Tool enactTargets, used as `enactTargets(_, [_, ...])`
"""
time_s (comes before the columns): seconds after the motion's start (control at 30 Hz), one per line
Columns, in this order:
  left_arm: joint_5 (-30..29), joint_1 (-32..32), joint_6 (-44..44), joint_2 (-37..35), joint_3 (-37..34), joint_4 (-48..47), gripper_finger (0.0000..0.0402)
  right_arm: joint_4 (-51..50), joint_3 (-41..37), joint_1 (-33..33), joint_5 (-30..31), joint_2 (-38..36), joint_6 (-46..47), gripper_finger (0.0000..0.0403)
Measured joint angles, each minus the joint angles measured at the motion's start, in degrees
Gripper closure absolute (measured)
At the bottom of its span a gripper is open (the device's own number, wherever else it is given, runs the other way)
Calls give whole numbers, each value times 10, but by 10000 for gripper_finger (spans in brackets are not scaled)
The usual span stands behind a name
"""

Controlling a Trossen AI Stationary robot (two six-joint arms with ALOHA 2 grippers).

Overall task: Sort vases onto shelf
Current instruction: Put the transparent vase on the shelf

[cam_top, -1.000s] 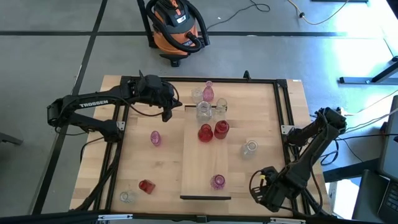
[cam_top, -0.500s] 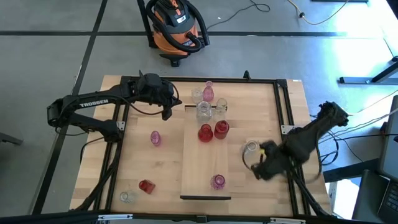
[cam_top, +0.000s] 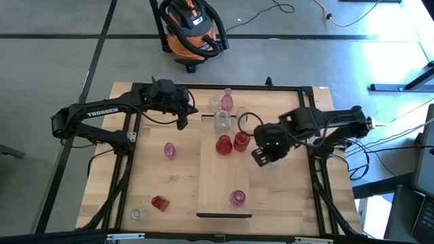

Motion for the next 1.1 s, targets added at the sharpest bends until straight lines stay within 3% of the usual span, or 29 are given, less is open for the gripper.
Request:
enactTargets(0.57, [-3,0,4,0,0,-1,401,4,110,-2,-17,109,-63,403])
enactTargets(0.87, [-4,0,5,0,0,0,401,-2,140,-2,33,119,-63,401])
enactTargets(1.1, [-4,0,5,0,0,-1,401,-2,140,-2,10,119,-63,400])
